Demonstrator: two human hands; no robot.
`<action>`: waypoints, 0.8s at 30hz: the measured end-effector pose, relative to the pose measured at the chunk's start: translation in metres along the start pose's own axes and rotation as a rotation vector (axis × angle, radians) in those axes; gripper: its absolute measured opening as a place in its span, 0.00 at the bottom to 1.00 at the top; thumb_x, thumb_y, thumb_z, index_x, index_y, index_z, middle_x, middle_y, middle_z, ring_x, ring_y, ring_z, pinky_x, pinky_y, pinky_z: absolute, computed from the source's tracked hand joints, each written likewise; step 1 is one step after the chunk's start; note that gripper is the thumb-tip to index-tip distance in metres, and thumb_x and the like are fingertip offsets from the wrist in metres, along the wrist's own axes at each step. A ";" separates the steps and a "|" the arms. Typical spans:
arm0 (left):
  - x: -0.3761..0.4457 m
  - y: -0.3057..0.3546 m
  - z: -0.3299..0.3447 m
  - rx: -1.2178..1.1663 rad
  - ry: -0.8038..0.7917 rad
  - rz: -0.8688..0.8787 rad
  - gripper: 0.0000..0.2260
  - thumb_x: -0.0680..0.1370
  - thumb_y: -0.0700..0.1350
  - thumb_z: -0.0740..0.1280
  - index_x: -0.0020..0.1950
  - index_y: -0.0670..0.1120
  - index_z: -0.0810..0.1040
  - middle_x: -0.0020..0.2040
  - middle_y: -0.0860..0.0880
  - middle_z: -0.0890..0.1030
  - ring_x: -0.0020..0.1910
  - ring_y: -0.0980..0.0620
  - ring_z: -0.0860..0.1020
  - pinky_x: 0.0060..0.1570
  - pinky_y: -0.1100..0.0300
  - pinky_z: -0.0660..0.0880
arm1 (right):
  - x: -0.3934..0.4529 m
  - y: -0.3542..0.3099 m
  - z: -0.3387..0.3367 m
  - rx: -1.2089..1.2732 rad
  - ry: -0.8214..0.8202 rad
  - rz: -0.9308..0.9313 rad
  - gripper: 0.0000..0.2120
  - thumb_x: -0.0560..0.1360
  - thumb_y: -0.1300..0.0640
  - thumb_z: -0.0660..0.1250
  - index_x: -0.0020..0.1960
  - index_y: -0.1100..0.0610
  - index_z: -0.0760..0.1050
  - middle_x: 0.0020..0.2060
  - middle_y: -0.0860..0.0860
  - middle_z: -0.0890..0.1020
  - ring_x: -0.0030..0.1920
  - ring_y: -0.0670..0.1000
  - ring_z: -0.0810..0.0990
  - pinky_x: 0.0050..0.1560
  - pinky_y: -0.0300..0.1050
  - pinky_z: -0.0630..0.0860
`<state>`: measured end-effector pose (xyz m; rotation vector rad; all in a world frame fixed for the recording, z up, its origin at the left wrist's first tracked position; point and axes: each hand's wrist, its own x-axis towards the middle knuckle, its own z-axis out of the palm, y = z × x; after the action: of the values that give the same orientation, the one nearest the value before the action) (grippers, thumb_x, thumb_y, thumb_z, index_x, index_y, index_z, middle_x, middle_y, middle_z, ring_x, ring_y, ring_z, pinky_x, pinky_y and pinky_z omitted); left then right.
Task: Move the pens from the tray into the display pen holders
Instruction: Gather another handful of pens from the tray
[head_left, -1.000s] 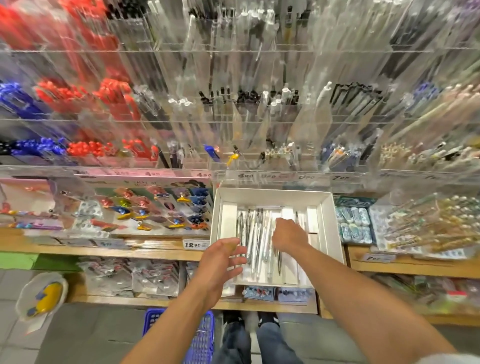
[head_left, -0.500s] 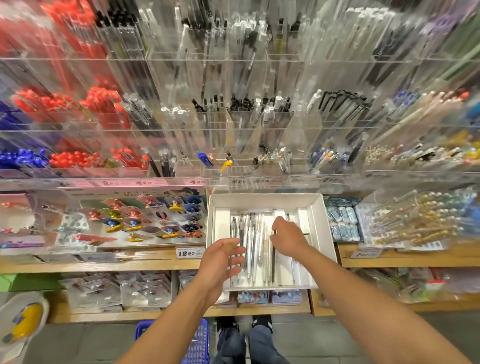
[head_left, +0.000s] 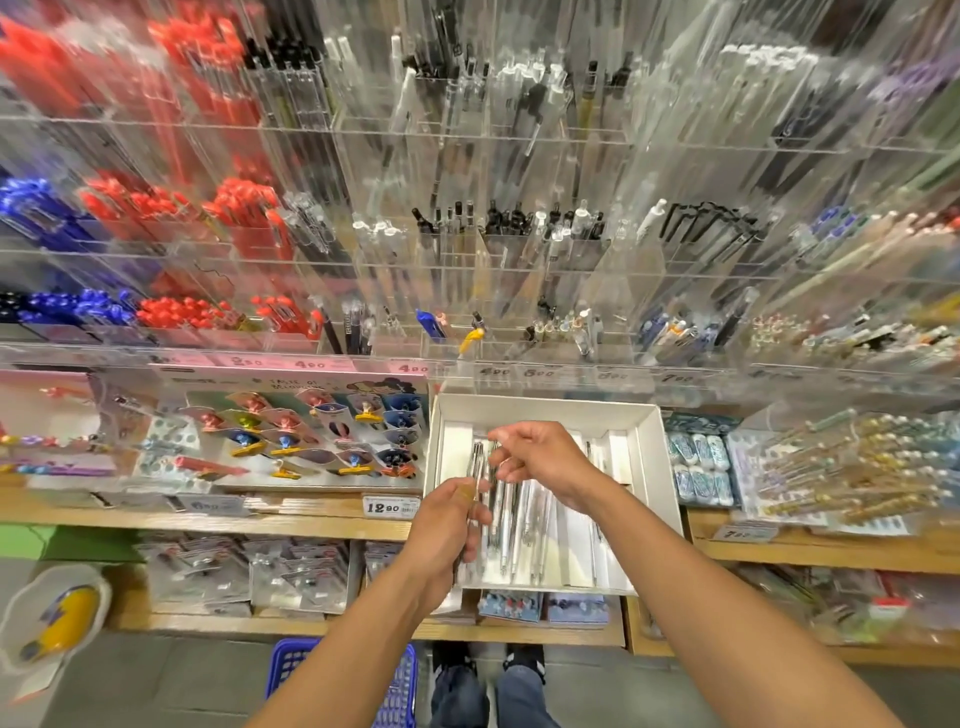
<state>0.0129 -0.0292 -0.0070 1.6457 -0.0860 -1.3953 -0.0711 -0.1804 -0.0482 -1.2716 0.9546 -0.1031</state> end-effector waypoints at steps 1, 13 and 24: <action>0.001 -0.002 -0.002 -0.021 0.019 -0.003 0.13 0.85 0.46 0.55 0.59 0.43 0.77 0.34 0.49 0.76 0.25 0.56 0.65 0.25 0.63 0.62 | 0.009 0.003 0.001 -0.095 0.080 0.024 0.09 0.80 0.56 0.65 0.55 0.58 0.81 0.38 0.51 0.84 0.32 0.46 0.81 0.37 0.40 0.79; -0.005 -0.011 -0.014 -0.139 0.114 -0.061 0.12 0.85 0.45 0.56 0.57 0.46 0.78 0.33 0.50 0.77 0.24 0.56 0.64 0.25 0.63 0.61 | 0.057 0.031 0.029 -1.058 0.155 0.093 0.10 0.76 0.62 0.60 0.50 0.59 0.80 0.47 0.57 0.83 0.45 0.58 0.81 0.45 0.49 0.80; -0.008 -0.015 -0.015 -0.144 0.142 -0.043 0.11 0.84 0.44 0.56 0.58 0.45 0.78 0.33 0.50 0.78 0.24 0.56 0.65 0.25 0.63 0.61 | 0.045 0.036 0.025 -1.146 -0.003 0.118 0.10 0.76 0.56 0.63 0.54 0.56 0.79 0.51 0.53 0.81 0.50 0.56 0.80 0.52 0.50 0.79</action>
<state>0.0145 -0.0075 -0.0131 1.6288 0.1297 -1.2810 -0.0417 -0.1743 -0.1029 -2.2349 1.1137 0.6251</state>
